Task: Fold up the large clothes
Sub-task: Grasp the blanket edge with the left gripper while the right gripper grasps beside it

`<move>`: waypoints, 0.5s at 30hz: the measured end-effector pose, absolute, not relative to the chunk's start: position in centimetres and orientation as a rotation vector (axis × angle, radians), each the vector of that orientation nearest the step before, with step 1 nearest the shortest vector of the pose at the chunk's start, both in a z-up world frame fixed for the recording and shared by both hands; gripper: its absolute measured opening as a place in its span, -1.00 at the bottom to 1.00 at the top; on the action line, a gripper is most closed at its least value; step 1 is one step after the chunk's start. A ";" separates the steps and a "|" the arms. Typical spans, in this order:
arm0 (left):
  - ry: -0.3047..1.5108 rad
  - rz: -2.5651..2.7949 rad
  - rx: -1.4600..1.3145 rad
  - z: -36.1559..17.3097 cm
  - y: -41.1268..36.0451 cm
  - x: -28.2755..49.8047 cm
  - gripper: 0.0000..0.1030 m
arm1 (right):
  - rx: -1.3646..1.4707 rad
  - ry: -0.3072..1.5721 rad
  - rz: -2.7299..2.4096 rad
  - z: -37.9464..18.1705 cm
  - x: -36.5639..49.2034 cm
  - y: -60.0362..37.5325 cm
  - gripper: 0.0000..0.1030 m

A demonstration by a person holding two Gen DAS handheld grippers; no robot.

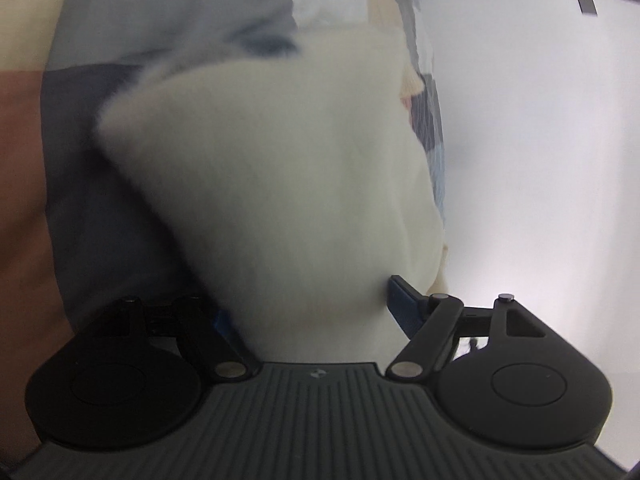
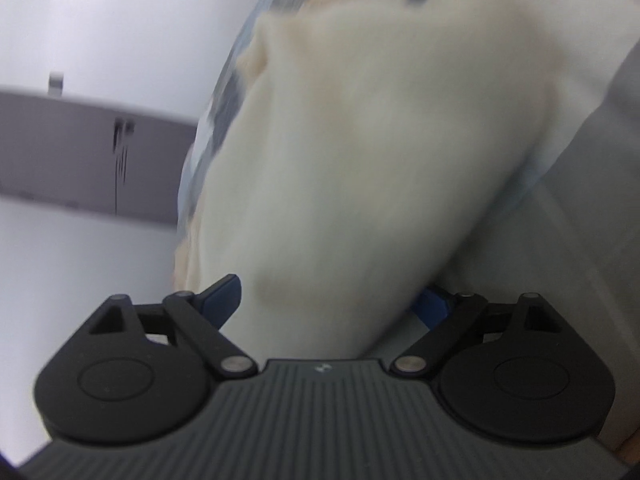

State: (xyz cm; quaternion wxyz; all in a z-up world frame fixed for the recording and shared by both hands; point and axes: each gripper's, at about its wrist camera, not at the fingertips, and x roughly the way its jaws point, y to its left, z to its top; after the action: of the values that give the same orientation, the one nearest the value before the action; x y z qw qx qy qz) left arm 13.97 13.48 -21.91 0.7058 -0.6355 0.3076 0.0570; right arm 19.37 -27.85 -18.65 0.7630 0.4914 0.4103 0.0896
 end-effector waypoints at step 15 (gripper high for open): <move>0.626 0.154 -1.138 -16.8 12.5 13.3 -0.31 | 0.897 0.738 0.266 -15.1 17.7 -28.4 -0.40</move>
State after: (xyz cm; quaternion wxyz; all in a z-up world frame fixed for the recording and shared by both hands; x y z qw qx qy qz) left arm 13.32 12.53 -16.81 0.7936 -0.5294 0.2910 0.0719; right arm 17.74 -28.36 -15.12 0.8277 0.4224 0.3477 0.1251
